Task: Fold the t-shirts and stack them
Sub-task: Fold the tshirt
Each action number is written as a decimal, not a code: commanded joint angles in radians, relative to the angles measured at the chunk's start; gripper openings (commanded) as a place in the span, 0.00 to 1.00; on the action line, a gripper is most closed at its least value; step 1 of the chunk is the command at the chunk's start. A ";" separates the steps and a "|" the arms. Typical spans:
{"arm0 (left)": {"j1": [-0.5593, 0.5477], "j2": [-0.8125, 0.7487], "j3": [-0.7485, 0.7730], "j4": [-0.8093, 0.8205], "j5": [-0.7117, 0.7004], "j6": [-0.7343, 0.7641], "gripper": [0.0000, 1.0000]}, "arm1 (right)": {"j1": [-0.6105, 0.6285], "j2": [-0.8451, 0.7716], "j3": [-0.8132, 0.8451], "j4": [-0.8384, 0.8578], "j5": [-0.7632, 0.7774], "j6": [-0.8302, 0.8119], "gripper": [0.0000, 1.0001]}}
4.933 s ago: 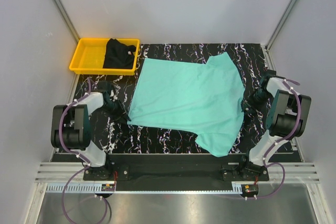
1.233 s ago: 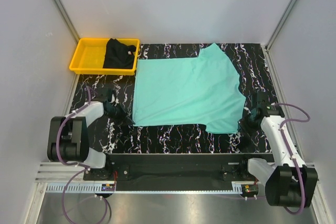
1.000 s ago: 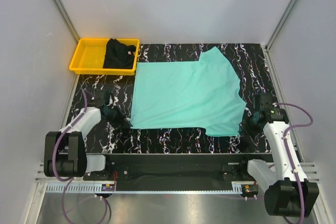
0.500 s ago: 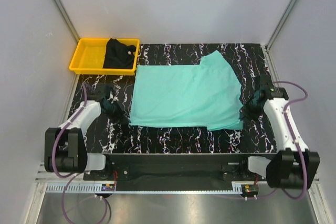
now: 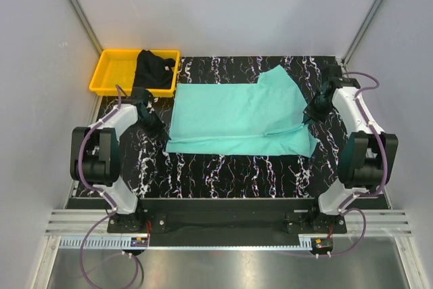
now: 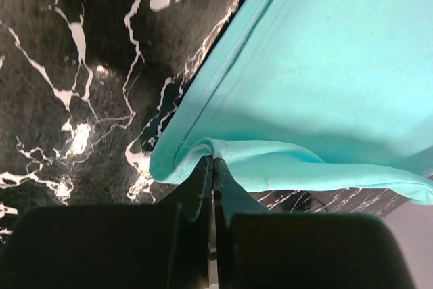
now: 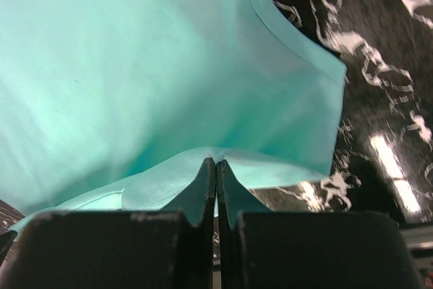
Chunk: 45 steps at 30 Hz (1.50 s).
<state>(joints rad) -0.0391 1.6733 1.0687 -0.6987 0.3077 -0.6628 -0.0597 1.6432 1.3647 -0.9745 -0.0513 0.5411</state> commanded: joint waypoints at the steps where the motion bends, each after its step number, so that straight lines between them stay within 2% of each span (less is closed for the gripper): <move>1: -0.001 0.028 0.060 0.008 -0.025 0.008 0.00 | 0.004 0.081 0.100 0.028 -0.045 -0.049 0.00; 14: -0.001 0.129 0.146 0.011 -0.016 -0.003 0.00 | 0.004 0.234 0.192 0.005 -0.062 -0.144 0.02; 27: -0.001 0.172 0.180 0.015 -0.001 -0.012 0.00 | 0.004 0.355 0.309 -0.001 -0.081 -0.151 0.04; 45: 0.005 0.187 0.223 0.015 -0.012 -0.029 0.00 | 0.003 0.373 0.349 -0.033 0.007 -0.142 0.01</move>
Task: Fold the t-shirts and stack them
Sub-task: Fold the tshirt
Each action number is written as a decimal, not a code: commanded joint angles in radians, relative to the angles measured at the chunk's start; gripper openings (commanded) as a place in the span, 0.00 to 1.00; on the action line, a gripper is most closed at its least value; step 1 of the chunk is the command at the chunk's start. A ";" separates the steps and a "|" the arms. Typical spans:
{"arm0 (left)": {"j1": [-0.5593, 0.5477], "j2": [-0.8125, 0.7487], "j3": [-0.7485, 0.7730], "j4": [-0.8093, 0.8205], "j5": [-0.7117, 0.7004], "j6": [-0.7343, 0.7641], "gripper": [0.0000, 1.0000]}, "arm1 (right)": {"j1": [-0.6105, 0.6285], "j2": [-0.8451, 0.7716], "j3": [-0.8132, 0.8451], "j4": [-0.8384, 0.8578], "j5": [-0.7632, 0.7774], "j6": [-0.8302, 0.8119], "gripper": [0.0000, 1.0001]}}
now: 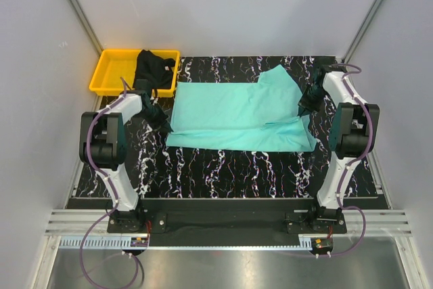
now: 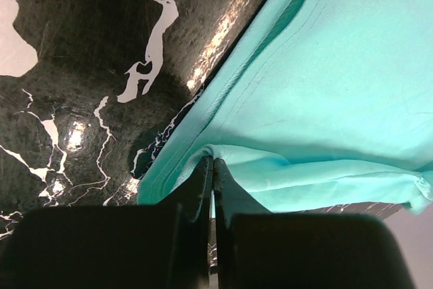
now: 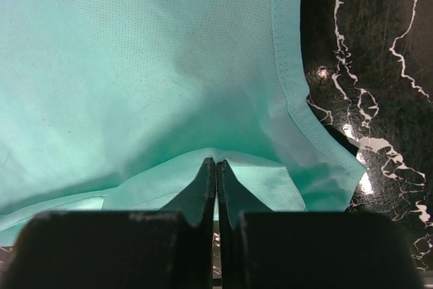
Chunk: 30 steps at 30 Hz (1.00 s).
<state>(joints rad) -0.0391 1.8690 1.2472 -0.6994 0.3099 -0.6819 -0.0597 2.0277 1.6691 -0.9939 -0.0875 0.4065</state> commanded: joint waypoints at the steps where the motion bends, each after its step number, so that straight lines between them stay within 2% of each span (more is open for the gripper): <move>1: 0.005 -0.008 0.046 0.017 -0.017 -0.013 0.00 | 0.003 -0.014 0.046 -0.014 0.048 -0.008 0.01; 12: 0.013 0.065 0.097 0.015 0.008 -0.008 0.00 | 0.003 0.080 0.107 -0.020 0.026 -0.006 0.02; 16: 0.015 0.078 0.098 0.014 -0.003 -0.005 0.01 | 0.003 0.114 0.139 -0.025 0.022 -0.011 0.08; 19: 0.015 0.061 0.100 0.003 -0.051 0.011 0.13 | -0.003 0.157 0.204 -0.037 0.034 -0.018 0.20; 20: 0.015 0.046 0.101 -0.008 -0.075 0.034 0.22 | -0.006 0.178 0.260 -0.049 0.057 -0.024 0.30; 23: 0.013 -0.088 0.068 -0.052 -0.201 0.082 0.40 | -0.012 0.190 0.351 -0.187 0.154 -0.061 0.39; 24: 0.010 -0.188 0.051 -0.054 -0.228 0.122 0.45 | -0.012 0.137 0.319 -0.199 0.166 -0.070 0.45; 26: 0.002 -0.279 -0.001 -0.060 -0.242 0.166 0.51 | -0.006 0.004 0.189 -0.177 0.150 -0.078 0.48; 27: -0.008 -0.342 -0.018 -0.054 -0.211 0.170 0.54 | -0.003 -0.039 0.144 -0.164 0.150 -0.090 0.52; 30: -0.050 -0.389 -0.063 -0.028 -0.115 0.171 0.56 | 0.000 -0.168 0.008 -0.132 0.120 -0.100 0.55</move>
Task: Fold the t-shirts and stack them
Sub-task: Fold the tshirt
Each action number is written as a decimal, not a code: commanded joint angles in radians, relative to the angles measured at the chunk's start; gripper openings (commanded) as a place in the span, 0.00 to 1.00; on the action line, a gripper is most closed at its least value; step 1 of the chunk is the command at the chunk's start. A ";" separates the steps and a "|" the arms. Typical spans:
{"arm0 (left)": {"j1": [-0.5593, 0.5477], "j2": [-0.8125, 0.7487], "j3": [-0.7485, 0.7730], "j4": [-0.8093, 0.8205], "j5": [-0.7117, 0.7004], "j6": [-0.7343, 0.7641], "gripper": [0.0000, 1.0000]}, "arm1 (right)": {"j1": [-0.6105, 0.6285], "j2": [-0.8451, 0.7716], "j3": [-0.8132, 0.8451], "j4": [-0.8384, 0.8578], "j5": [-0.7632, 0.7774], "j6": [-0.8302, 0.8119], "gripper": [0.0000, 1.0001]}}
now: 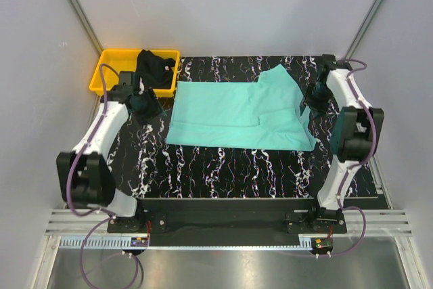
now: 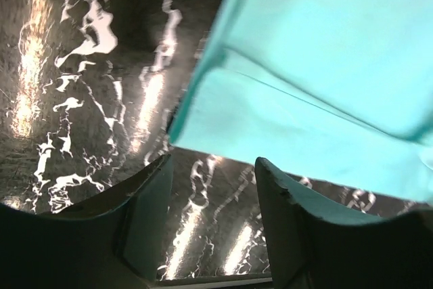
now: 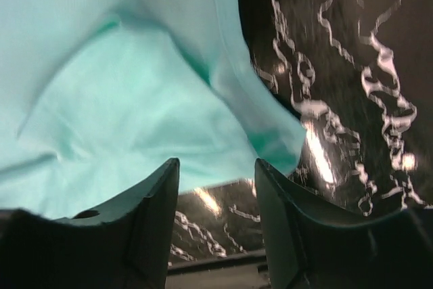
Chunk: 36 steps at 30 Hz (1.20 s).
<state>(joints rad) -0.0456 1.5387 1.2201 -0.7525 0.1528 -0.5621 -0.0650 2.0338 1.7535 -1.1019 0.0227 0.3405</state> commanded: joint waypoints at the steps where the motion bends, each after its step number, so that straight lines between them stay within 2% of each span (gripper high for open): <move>1: -0.057 -0.057 -0.042 0.027 0.047 0.044 0.56 | 0.005 -0.196 -0.104 -0.004 -0.053 -0.025 0.56; 4: -0.094 -0.025 -0.054 0.074 0.085 0.016 0.52 | 0.008 -0.253 -0.230 0.069 -0.203 0.012 0.56; 6: -0.106 0.013 -0.064 0.128 0.163 0.005 0.47 | 0.008 -0.250 -0.314 0.115 -0.268 0.035 0.52; 7: -0.109 0.036 -0.060 0.134 0.180 -0.001 0.38 | 0.007 -0.250 -0.342 0.137 -0.309 0.040 0.37; 10: -0.112 0.132 -0.057 0.177 0.225 -0.007 0.29 | 0.004 -0.248 -0.414 0.186 -0.294 0.058 0.18; 14: -0.114 0.196 -0.063 0.193 0.205 0.014 0.25 | -0.002 -0.212 -0.420 0.214 -0.257 0.054 0.13; 24: -0.097 0.287 -0.117 0.208 0.123 0.041 0.24 | -0.110 -0.135 -0.460 0.224 -0.193 0.060 0.12; 29: -0.092 0.316 -0.122 0.209 0.111 0.062 0.24 | -0.136 -0.087 -0.431 0.232 -0.058 0.013 0.15; 32: -0.092 0.282 -0.120 0.206 0.123 0.074 0.25 | -0.136 -0.127 -0.399 0.200 -0.005 -0.004 0.22; 34: -0.092 0.250 -0.123 0.199 0.131 0.074 0.29 | -0.136 -0.173 -0.404 0.176 0.008 -0.015 0.30; 36: -0.094 0.204 -0.126 0.190 0.146 0.073 0.34 | -0.136 -0.240 -0.414 0.151 -0.003 -0.018 0.34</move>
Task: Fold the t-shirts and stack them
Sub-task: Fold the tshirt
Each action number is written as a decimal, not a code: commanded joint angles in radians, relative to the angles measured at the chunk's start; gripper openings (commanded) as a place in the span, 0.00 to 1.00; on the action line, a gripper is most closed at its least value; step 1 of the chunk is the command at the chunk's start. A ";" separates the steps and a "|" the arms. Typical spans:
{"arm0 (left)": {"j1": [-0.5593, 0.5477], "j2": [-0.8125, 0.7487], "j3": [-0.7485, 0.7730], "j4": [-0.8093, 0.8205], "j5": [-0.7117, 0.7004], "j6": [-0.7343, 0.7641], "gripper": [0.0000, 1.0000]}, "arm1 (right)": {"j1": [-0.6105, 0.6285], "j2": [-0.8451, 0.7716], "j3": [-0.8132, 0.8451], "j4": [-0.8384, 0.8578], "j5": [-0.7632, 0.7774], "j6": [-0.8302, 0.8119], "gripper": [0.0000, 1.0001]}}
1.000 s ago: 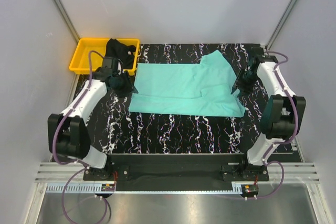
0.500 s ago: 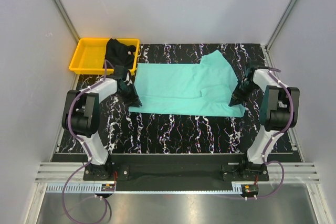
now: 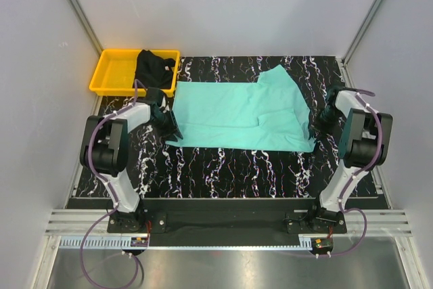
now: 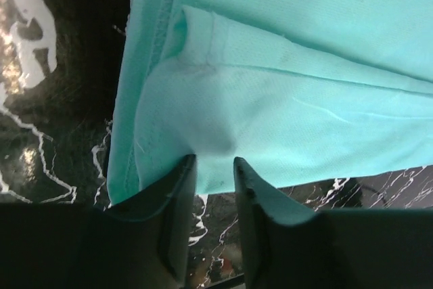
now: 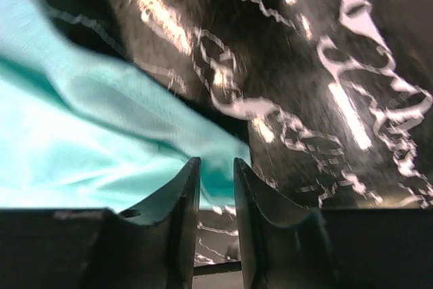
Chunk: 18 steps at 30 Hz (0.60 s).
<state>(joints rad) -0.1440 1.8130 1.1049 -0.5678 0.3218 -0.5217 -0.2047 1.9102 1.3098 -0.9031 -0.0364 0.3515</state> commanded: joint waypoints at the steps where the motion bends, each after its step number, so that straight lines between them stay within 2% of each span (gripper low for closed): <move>1: 0.003 -0.084 -0.013 0.002 -0.017 0.031 0.36 | 0.005 -0.160 0.014 -0.068 0.040 -0.028 0.34; 5: -0.005 -0.142 -0.011 -0.012 0.011 0.019 0.39 | 0.007 -0.255 -0.044 -0.083 -0.029 0.000 0.36; 9: -0.008 -0.126 -0.005 -0.015 0.029 0.012 0.39 | 0.024 -0.274 -0.101 -0.062 -0.182 0.009 0.33; 14: -0.008 -0.057 0.021 -0.007 0.001 0.015 0.35 | 0.041 -0.174 -0.150 0.056 -0.296 0.038 0.32; 18: -0.005 -0.005 0.047 -0.004 -0.012 0.029 0.34 | 0.039 -0.047 -0.077 0.070 -0.237 0.018 0.31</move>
<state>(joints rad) -0.1482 1.7821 1.1038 -0.5835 0.3244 -0.5137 -0.1650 1.8137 1.1801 -0.8753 -0.2668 0.3710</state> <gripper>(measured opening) 0.342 0.316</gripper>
